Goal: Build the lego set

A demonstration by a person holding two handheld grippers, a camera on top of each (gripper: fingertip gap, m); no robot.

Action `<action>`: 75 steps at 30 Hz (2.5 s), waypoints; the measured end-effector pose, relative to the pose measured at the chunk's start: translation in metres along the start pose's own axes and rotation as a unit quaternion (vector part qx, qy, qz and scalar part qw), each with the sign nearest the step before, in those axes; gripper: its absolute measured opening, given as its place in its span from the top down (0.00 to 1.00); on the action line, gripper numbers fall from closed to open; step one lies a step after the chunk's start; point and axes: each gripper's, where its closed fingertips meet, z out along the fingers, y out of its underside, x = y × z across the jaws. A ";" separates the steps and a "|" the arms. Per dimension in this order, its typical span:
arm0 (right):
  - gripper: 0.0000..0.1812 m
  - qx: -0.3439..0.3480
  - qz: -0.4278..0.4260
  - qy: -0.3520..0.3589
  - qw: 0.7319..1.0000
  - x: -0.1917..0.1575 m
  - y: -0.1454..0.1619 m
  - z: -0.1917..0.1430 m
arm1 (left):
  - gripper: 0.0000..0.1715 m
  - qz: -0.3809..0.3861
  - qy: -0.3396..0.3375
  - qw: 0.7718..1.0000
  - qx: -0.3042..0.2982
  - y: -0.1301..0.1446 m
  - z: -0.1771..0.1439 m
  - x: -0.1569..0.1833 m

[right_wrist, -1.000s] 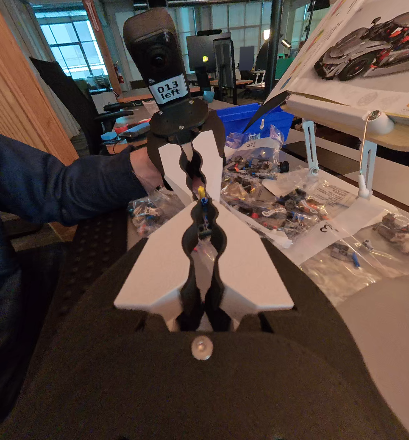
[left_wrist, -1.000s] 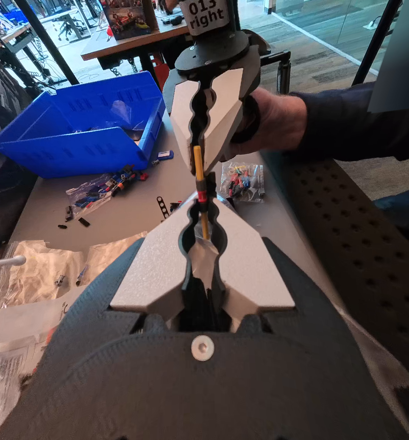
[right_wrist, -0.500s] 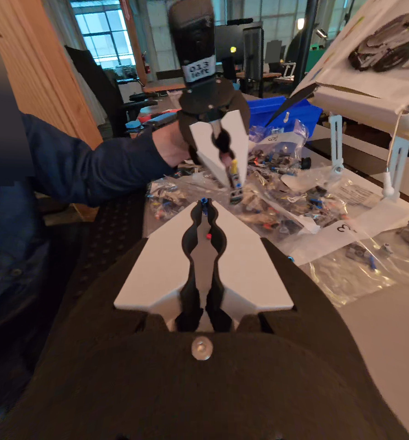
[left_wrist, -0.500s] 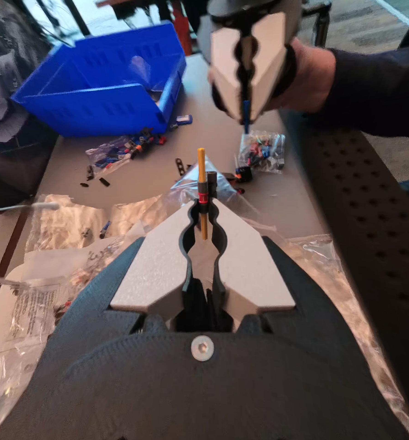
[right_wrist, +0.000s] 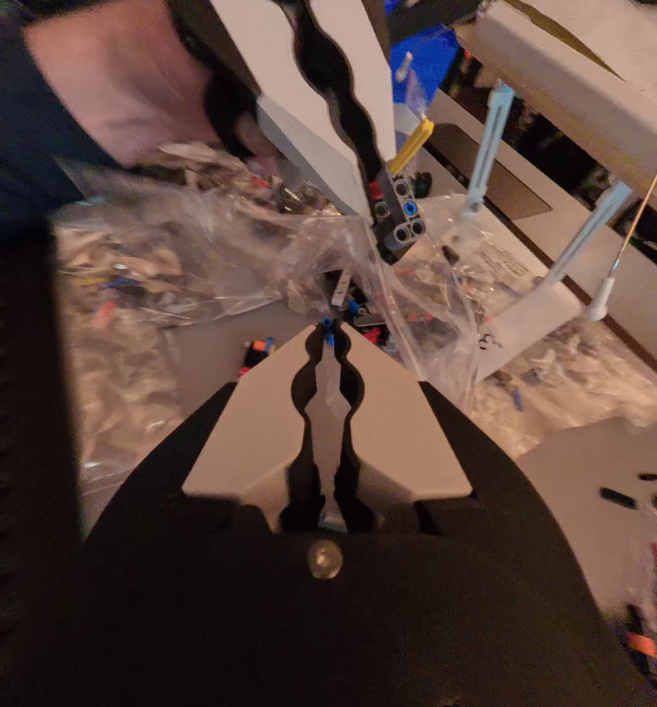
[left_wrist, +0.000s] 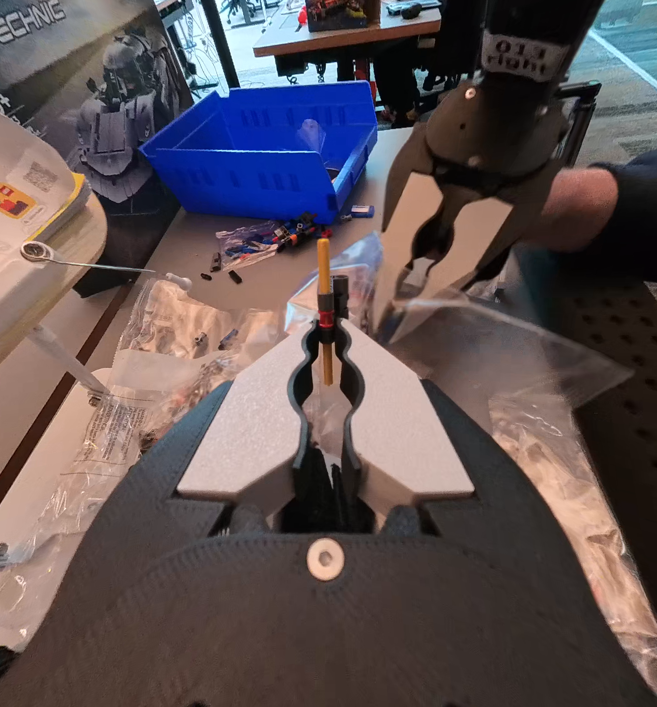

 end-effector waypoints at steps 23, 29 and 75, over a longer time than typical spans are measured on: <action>0.87 0.148 0.034 -0.033 0.988 0.010 -0.036 -0.045 | 0.96 0.057 0.034 0.997 -0.045 0.007 0.025 0.027; 0.99 0.121 0.034 -0.047 0.991 0.003 -0.028 -0.037 | 0.96 0.090 0.045 0.992 -0.073 0.010 0.038 0.041; 0.99 0.173 0.094 -0.156 0.968 0.000 -0.012 -0.101 | 0.96 -0.015 0.115 0.992 0.044 0.003 -0.012 0.029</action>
